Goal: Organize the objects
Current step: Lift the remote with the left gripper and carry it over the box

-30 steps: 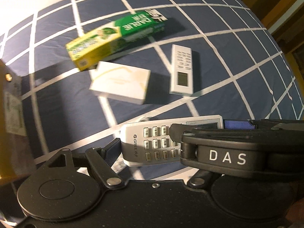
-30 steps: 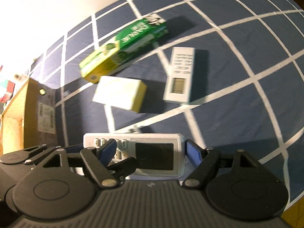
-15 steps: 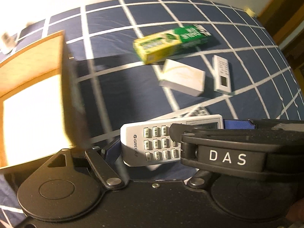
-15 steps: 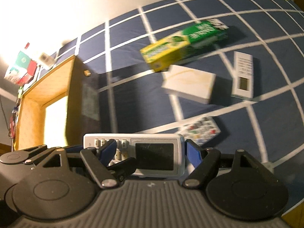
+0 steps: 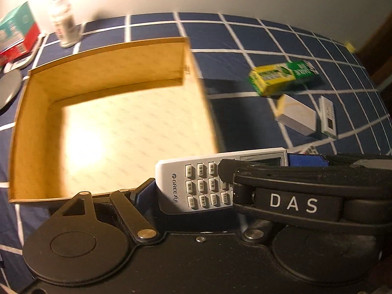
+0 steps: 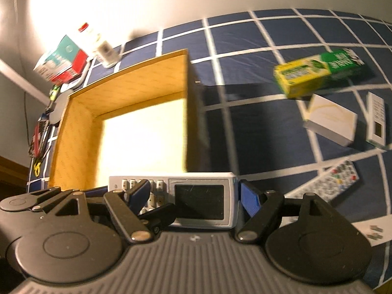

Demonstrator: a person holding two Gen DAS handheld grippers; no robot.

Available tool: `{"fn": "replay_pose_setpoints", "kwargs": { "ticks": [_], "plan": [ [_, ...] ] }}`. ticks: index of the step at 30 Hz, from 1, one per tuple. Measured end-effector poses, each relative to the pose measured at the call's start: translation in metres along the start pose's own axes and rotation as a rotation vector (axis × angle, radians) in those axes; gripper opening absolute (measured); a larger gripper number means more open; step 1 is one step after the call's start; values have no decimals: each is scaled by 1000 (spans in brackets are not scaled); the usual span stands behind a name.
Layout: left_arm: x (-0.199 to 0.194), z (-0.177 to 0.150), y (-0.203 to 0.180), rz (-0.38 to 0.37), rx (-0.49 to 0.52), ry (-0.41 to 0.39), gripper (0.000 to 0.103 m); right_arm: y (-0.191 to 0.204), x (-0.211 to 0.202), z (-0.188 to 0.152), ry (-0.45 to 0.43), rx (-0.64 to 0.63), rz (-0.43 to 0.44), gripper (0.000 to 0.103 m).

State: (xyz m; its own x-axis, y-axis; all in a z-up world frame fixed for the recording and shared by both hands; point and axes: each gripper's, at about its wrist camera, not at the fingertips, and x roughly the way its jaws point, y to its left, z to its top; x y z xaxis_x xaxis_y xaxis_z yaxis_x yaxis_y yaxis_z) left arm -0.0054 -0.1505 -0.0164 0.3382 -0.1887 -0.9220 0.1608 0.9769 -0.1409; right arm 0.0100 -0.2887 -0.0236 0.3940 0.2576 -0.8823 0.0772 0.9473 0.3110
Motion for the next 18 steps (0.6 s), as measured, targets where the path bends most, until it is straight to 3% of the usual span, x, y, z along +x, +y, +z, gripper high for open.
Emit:
{"fn": "replay_pose_setpoints", "kwargs": {
  "ticks": [18],
  "plan": [
    [-10,2,99,30,-106,-26,76,101,43,15,27,-108,28,78]
  ]
}}
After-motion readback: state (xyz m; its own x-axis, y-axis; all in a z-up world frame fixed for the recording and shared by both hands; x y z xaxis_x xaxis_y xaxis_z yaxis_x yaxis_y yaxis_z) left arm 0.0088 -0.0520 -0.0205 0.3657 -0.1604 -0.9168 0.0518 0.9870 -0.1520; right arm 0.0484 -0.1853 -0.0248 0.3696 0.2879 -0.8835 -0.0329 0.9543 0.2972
